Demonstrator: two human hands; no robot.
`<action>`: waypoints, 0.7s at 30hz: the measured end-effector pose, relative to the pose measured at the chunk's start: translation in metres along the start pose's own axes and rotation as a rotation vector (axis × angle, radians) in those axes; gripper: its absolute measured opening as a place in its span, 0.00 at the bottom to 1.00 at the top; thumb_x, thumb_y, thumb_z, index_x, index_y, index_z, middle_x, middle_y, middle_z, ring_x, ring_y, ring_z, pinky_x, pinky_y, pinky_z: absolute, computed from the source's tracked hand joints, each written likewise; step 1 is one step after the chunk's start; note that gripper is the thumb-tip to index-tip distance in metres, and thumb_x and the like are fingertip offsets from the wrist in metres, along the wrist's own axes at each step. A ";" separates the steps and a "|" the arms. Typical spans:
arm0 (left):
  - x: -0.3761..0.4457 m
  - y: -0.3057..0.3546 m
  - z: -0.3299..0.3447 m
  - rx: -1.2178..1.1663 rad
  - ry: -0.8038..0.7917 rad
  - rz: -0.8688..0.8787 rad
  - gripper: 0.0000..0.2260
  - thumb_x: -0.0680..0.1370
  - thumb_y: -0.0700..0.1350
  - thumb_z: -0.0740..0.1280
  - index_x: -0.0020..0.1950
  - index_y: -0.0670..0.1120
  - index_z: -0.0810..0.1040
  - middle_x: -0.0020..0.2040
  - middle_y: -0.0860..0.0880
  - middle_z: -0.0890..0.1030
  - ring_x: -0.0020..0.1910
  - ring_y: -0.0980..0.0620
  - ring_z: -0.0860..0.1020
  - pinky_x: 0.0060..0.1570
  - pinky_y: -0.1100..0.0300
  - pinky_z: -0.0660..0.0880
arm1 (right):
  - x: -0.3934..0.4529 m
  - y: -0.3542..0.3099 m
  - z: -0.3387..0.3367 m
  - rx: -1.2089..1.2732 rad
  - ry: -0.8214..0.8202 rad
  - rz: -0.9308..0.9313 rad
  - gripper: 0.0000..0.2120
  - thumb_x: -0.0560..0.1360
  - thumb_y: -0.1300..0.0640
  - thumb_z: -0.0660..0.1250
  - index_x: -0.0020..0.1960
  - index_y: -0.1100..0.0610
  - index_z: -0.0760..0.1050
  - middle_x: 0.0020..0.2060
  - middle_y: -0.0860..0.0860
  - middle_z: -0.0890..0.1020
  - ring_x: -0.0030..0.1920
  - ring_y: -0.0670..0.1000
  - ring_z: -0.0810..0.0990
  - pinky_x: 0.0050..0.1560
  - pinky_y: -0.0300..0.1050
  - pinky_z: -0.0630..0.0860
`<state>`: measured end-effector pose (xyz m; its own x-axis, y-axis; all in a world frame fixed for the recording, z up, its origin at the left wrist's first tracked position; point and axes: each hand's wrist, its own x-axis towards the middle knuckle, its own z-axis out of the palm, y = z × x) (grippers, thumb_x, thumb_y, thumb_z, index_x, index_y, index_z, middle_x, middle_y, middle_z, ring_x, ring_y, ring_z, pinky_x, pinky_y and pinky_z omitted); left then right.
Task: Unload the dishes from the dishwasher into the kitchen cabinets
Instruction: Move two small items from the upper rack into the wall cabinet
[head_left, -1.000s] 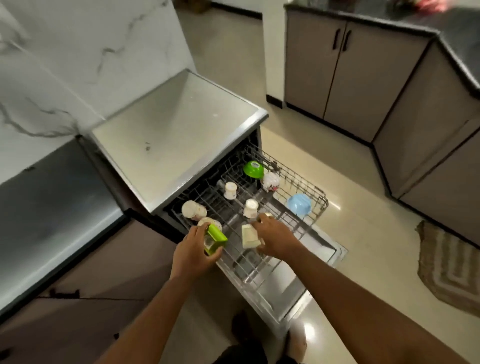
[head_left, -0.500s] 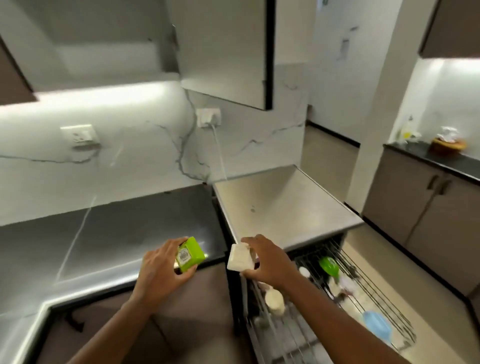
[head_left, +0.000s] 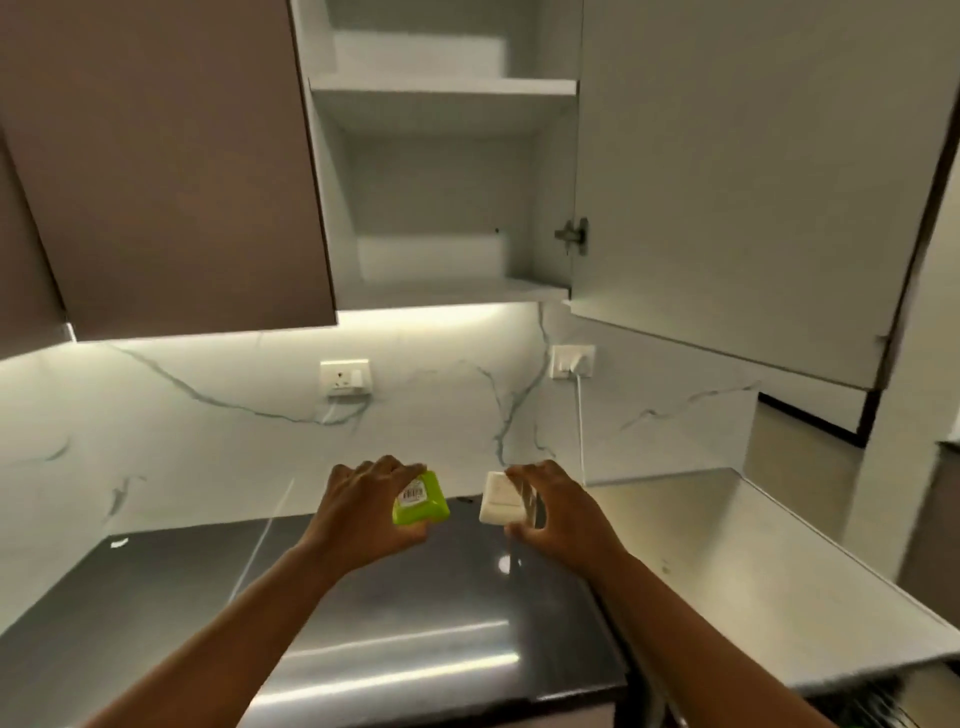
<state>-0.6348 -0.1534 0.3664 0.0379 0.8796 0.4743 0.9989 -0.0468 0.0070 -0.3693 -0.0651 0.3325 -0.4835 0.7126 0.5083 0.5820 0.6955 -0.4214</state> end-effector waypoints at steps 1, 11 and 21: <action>0.008 -0.008 -0.004 -0.022 0.006 0.009 0.32 0.64 0.69 0.63 0.66 0.60 0.75 0.55 0.58 0.79 0.53 0.53 0.79 0.53 0.53 0.69 | 0.010 -0.002 -0.001 -0.005 0.004 -0.008 0.34 0.67 0.46 0.74 0.71 0.47 0.69 0.61 0.46 0.74 0.57 0.46 0.77 0.54 0.39 0.77; 0.127 -0.061 -0.051 0.036 0.203 0.103 0.33 0.66 0.69 0.60 0.68 0.59 0.74 0.52 0.58 0.78 0.51 0.55 0.79 0.52 0.55 0.70 | 0.144 0.013 -0.051 -0.018 0.221 -0.179 0.34 0.69 0.42 0.75 0.70 0.51 0.70 0.60 0.48 0.74 0.57 0.47 0.76 0.54 0.44 0.80; 0.292 -0.058 -0.084 0.166 0.243 0.109 0.38 0.64 0.70 0.52 0.72 0.59 0.68 0.59 0.55 0.76 0.59 0.51 0.75 0.58 0.53 0.66 | 0.302 0.053 -0.087 -0.027 0.336 -0.222 0.31 0.72 0.54 0.76 0.71 0.53 0.70 0.62 0.48 0.72 0.58 0.45 0.73 0.52 0.25 0.68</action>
<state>-0.6843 0.0665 0.5787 0.1569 0.7339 0.6609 0.9811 -0.0392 -0.1894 -0.4280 0.1792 0.5288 -0.3612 0.4726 0.8039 0.5065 0.8232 -0.2564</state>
